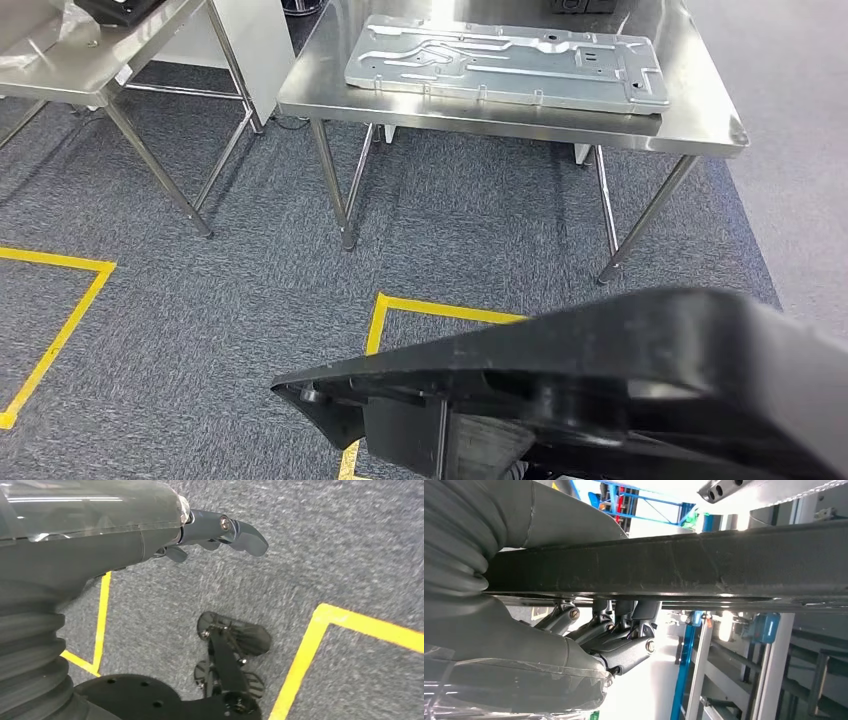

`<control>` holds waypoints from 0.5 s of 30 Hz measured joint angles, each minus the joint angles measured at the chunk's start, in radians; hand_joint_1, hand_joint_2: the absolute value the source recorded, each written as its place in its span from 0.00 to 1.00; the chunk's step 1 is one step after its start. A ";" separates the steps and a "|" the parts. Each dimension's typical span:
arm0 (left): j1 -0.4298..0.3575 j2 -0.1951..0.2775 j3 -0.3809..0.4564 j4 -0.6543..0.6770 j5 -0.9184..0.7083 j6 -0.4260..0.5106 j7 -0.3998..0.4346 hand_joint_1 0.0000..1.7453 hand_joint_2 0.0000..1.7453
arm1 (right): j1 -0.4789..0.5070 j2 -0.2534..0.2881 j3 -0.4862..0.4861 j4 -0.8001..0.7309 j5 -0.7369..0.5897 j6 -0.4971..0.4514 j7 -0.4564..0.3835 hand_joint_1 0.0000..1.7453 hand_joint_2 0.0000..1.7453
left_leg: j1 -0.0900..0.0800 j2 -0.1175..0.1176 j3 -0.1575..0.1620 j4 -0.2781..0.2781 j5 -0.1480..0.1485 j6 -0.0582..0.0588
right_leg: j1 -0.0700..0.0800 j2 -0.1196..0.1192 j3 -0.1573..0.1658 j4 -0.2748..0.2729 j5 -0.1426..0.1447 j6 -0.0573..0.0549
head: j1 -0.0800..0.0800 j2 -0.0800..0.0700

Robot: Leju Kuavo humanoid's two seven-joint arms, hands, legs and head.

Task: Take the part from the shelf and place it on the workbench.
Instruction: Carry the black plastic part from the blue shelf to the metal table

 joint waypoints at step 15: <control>-0.004 0.000 0.000 0.000 -0.006 -0.027 -0.004 0.00 1.00 | -0.005 0.000 0.000 0.000 0.006 0.007 -0.002 1.00 1.00 | -0.004 0.078 0.016 -0.009 -0.006 -0.019 | -0.002 -0.089 0.015 -0.020 0.005 -0.007 | 0.008 0.000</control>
